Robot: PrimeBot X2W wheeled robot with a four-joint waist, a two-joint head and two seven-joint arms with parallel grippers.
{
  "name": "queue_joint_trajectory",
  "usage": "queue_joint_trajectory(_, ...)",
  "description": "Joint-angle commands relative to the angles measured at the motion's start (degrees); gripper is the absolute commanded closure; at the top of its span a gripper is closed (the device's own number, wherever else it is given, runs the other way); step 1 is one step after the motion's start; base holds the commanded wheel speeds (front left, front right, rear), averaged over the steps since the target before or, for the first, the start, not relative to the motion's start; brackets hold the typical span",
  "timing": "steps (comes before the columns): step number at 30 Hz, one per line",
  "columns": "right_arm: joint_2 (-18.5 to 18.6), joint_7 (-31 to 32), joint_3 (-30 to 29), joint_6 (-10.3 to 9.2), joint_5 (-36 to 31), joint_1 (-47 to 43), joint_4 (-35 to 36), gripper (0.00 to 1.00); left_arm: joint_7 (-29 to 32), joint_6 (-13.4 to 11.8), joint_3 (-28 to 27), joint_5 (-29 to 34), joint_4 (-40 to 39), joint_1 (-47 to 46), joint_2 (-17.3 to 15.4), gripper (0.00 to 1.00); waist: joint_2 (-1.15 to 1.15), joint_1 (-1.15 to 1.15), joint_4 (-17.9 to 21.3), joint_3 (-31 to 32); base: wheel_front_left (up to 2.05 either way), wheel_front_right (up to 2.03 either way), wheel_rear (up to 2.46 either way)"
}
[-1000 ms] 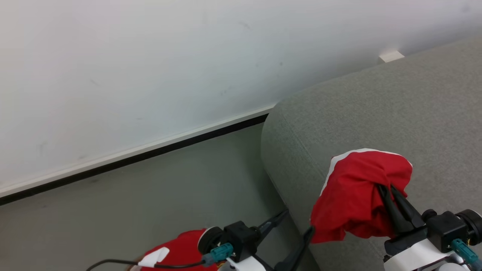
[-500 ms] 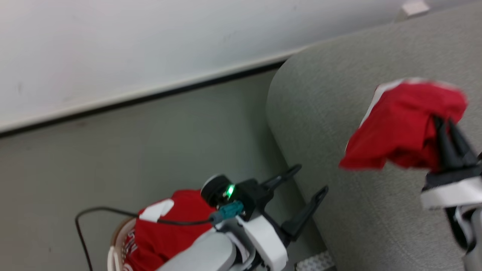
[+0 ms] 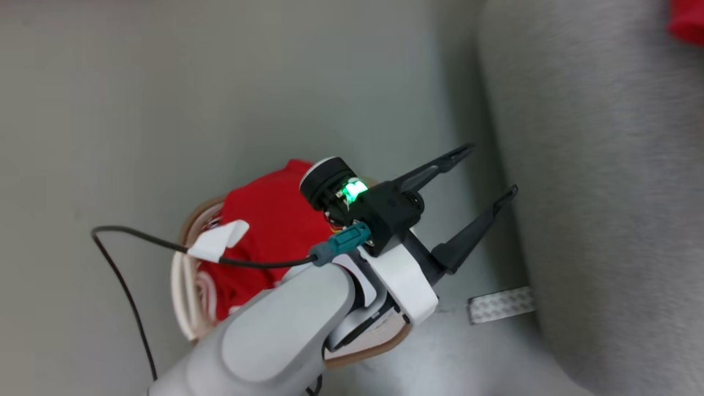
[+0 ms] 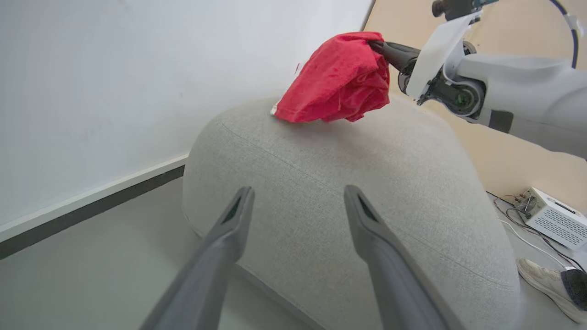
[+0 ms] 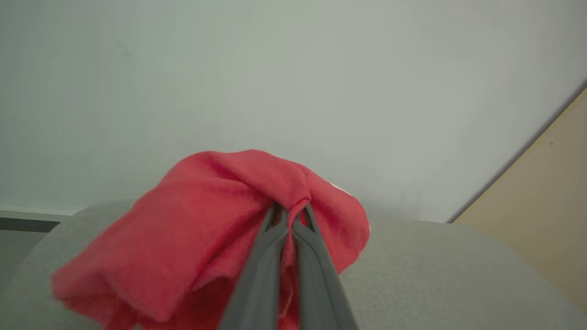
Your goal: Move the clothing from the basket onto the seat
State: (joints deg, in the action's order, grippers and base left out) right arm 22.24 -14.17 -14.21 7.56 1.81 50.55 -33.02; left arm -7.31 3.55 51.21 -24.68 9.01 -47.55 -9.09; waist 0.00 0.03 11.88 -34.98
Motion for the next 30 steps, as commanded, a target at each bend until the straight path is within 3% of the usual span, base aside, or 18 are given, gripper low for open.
queue_joint_trajectory(1,0.95,-0.25,-2.37,-0.14,-1.61,1.58,-2.95,1.0,-0.63,0.02,-0.3,0.65,0.35,-0.8,-0.18,0.0,0.0,-0.03,-5.47,-5.2,0.0,0.0,0.0)
queue_joint_trajectory(5,1.04,-0.53,-7.78,-0.14,-5.52,2.17,-9.48,1.0,-1.78,-0.3,-0.41,0.04,1.58,0.75,-0.86,0.0,0.0,-0.03,-6.39,-4.5,0.0,0.0,0.0)
queue_joint_trajectory(6,0.72,-0.66,-8.61,-0.14,-6.29,1.71,-10.48,0.64,-2.07,-0.37,-0.45,-0.19,1.94,1.11,-1.07,0.0,0.0,-0.03,-6.5,-3.99,0.0,0.0,0.0)
queue_joint_trajectory(7,0.29,-0.79,-9.53,-0.14,-6.99,1.05,-11.33,0.43,-2.42,-0.48,-0.59,-0.51,2.28,1.49,-1.25,0.0,0.0,-0.03,-6.53,-3.38,0.0,0.0,0.0)
queue_joint_trajectory(8,-0.02,-0.88,-10.09,-0.14,-7.43,0.32,-12.1,0.0,-2.74,-0.5,-0.79,-0.81,2.48,1.9,-1.35,0.0,0.0,-0.03,-6.49,-2.74,0.0,0.0,0.0)
queue_joint_trajectory(11,-0.76,-1.01,-11.65,-0.14,-8.22,-1.13,-10.92,0.0,-3.29,-0.83,-1.25,-1.55,3.01,2.94,-1.79,0.0,0.0,-0.03,-6.31,-0.67,0.0,0.0,0.0)
queue_joint_trajectory(16,-3.82,-0.92,-12.48,-0.14,-8.43,-7.87,-1.86,0.0,-4.68,-1.66,-2.42,-3.15,4.07,5.01,-2.41,0.0,0.0,-0.03,-5.89,4.35,0.0,0.0,0.0)
queue_joint_trajectory(23,-7.32,-0.94,-6.56,-0.14,-6.25,-20.59,13.53,0.0,-7.05,-4.14,-6.04,-5.31,5.46,10.43,-3.47,0.0,0.0,-0.03,-6.39,13.5,0.0,0.0,0.0)
queue_joint_trajectory(30,-10.64,-0.93,-1.42,-0.14,-4.24,-31.34,22.33,0.0,-7.79,-6.71,-10.53,-6.96,5.97,17.32,-4.34,0.0,0.0,-0.03,-8.39,21.32,0.0,0.0,0.0)
